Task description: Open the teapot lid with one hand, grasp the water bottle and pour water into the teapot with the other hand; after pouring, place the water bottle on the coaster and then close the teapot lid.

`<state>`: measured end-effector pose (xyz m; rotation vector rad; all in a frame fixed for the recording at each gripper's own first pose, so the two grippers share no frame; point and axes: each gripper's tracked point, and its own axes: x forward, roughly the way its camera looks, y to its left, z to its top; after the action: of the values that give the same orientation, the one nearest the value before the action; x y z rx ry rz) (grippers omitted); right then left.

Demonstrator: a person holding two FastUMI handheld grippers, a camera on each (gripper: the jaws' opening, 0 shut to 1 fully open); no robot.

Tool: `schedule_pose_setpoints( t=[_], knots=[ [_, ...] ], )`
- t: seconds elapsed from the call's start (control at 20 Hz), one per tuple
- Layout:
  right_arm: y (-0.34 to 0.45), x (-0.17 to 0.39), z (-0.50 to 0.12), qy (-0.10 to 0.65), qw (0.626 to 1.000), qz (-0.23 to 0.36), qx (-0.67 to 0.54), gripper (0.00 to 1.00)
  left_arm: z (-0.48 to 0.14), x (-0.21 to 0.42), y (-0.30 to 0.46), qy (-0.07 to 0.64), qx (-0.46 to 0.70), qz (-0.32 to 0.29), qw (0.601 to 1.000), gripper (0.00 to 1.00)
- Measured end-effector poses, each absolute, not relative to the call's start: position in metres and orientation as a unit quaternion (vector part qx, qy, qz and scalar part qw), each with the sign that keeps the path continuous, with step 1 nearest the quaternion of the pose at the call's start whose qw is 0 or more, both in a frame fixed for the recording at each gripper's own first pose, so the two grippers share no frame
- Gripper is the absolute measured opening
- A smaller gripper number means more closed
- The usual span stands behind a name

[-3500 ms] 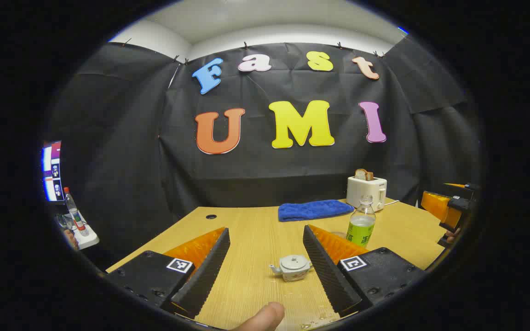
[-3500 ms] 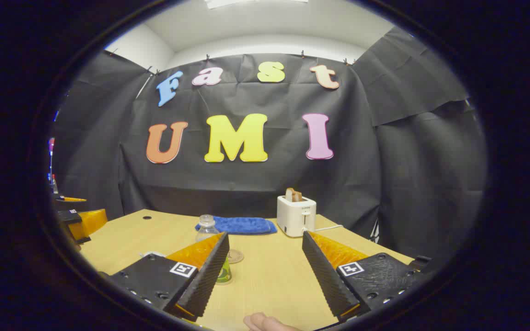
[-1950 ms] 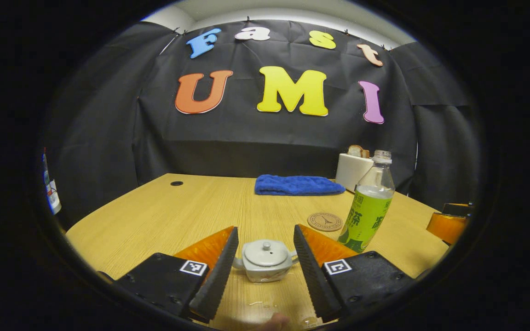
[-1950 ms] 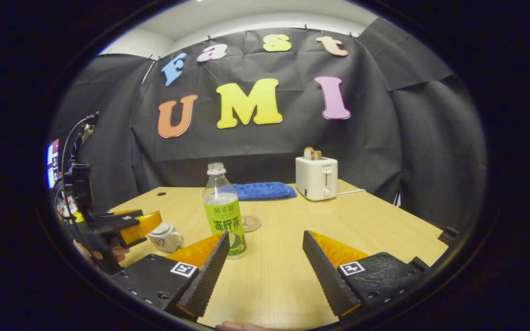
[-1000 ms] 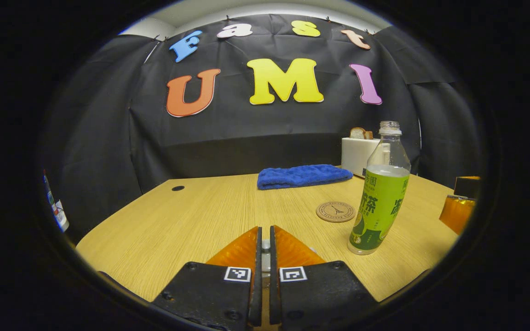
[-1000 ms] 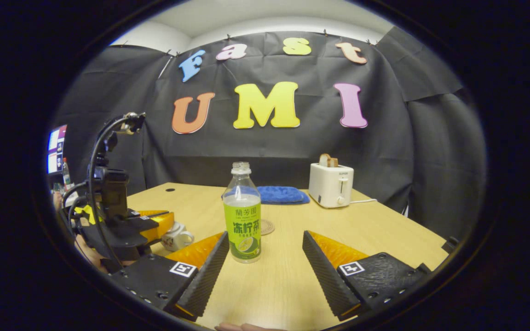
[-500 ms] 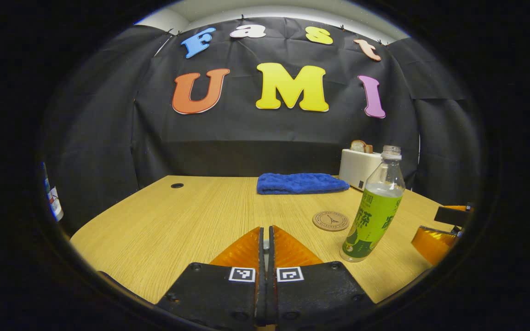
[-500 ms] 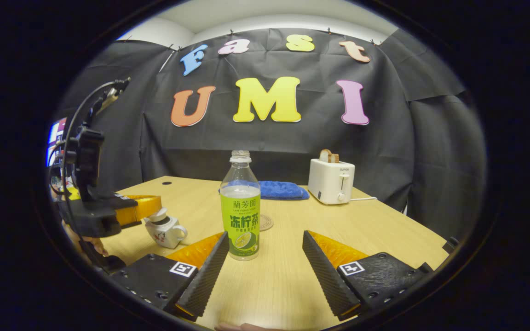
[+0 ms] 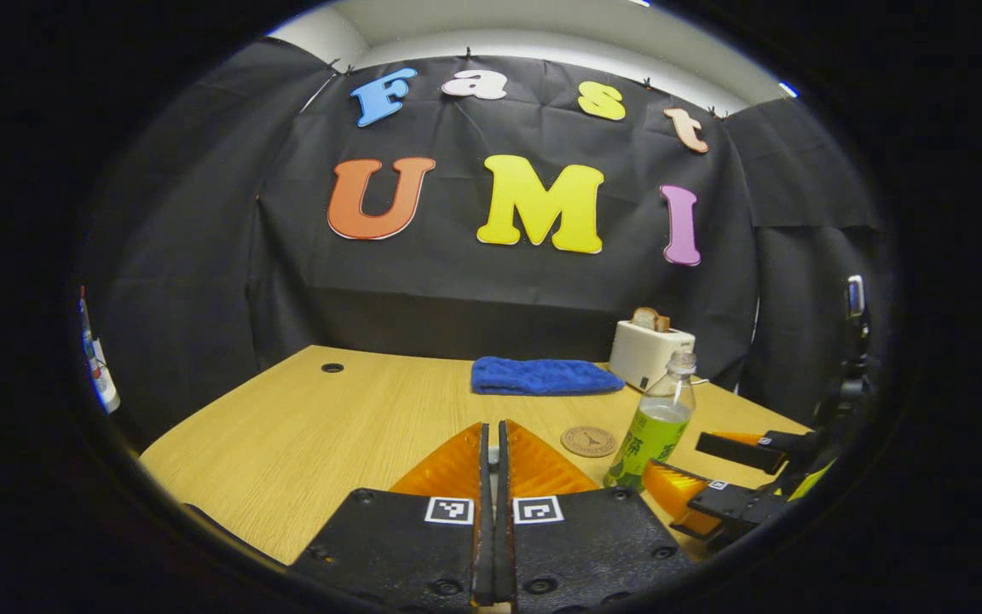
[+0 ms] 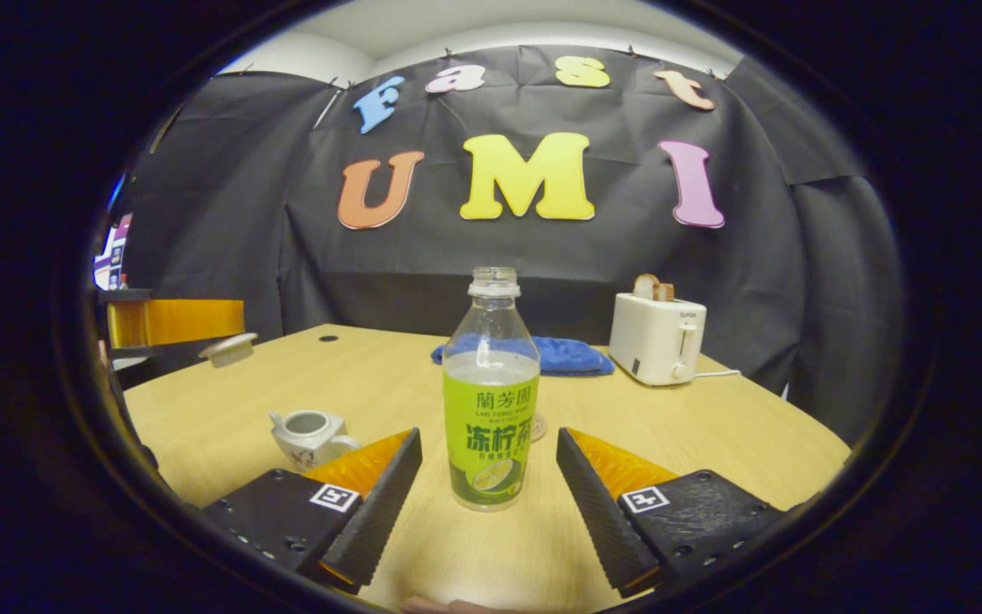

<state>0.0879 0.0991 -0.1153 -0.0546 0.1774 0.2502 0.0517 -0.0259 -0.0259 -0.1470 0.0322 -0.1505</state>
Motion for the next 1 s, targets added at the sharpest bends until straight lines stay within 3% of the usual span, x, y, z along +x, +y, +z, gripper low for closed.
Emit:
schedule_pose_setpoints(
  t=[0.25, 0.35, 0.7, 1.0],
  knots=[
    [0.108, 0.111, -0.115, 0.095, 0.988, 0.118, -0.01, 0.93, -0.012, 0.035, -0.006, 0.006, -0.06, -0.062, 0.996, 0.03],
    [0.106, 0.116, -0.115, 0.097, 0.989, 0.11, -0.009, 0.75, -0.013, 0.029, -0.007, 0.014, -0.054, -0.064, 0.996, 0.03],
    [0.106, 0.113, -0.105, 0.109, 0.981, 0.089, -0.133, 0.7, -0.017, 0.028, -0.001, 0.022, -0.047, -0.074, 0.996, 0.03],
    [0.104, 0.115, -0.097, 0.107, 0.936, 0.066, -0.329, 0.7, -0.027, 0.029, 0.014, 0.042, -0.051, -0.061, 0.996, 0.03]
  ],
)
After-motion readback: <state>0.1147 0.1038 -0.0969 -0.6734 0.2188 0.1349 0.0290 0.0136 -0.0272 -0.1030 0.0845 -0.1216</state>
